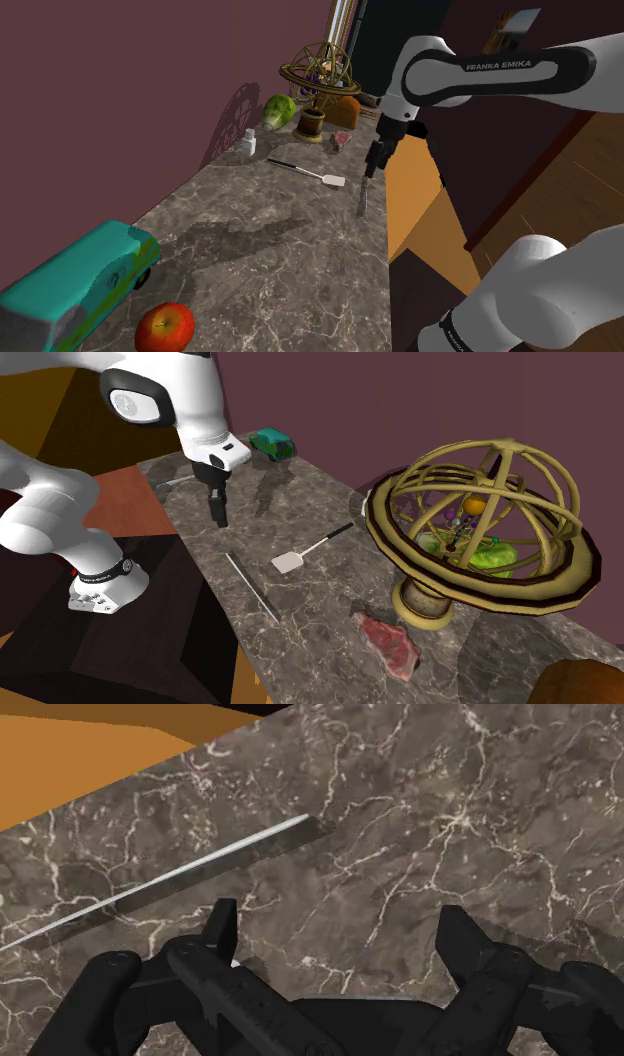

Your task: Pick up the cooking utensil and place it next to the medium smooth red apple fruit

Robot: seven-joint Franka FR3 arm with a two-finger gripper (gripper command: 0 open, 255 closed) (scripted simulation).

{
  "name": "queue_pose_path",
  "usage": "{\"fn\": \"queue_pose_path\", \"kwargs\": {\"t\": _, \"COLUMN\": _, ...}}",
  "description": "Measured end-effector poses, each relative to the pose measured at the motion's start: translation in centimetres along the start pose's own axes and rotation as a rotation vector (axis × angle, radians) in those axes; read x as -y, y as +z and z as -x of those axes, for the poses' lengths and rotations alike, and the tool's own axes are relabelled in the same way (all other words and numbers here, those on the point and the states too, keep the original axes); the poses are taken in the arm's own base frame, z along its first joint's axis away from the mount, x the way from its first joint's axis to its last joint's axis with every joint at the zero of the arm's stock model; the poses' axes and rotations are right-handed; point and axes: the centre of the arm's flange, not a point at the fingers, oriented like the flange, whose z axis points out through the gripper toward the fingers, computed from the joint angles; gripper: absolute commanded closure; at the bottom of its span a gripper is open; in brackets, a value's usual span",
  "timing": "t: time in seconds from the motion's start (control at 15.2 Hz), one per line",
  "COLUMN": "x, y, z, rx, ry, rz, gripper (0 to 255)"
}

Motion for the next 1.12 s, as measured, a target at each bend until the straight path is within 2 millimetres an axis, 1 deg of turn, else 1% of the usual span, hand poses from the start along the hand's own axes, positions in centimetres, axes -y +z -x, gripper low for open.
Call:
{"fn": "queue_pose_path", "kwargs": {"t": 0.13, "x": -0.8, "y": 1.2, "z": -2.3, "rx": -0.011, "ry": -0.042, "rz": 0.007, "gripper": 0}}
{"fn": "queue_pose_path", "kwargs": {"t": 0.4, "x": -1.5, "y": 2.6, "z": -6.5, "rx": -0.036, "ry": -0.126, "rz": 0.023, "gripper": 0}}
{"fn": "queue_pose_path", "kwargs": {"t": 0.53, "x": -2.0, "y": 3.7, "z": -8.7, "rx": -0.047, "ry": -0.168, "rz": 0.03, "gripper": 0}}
{"fn": "queue_pose_path", "kwargs": {"t": 0.66, "x": -2.4, "y": 3.8, "z": -11.0, "rx": -0.059, "ry": -0.21, "rz": 0.038, "gripper": 0}}
{"fn": "queue_pose_path", "kwargs": {"t": 0.73, "x": -2.9, "y": 4.6, "z": -12.2, "rx": -0.064, "ry": -0.231, "rz": 0.042, "gripper": 0}}
{"fn": "queue_pose_path", "kwargs": {"t": 0.79, "x": -2.8, "y": 5.0, "z": -13.1, "rx": -0.07, "ry": -0.252, "rz": 0.046, "gripper": 0}}
{"fn": "queue_pose_path", "kwargs": {"t": 0.86, "x": -2.8, "y": 5.3, "z": -14.4, "rx": -0.076, "ry": -0.274, "rz": 0.05, "gripper": 0}}
{"fn": "queue_pose_path", "kwargs": {"t": 0.92, "x": -2.9, "y": 5.9, "z": -15.7, "rx": -0.082, "ry": -0.295, "rz": 0.054, "gripper": 0}}
{"fn": "queue_pose_path", "kwargs": {"t": 1.12, "x": -2.5, "y": 6.7, "z": -19.3, "rx": -0.099, "ry": -0.358, "rz": 0.065, "gripper": 0}}
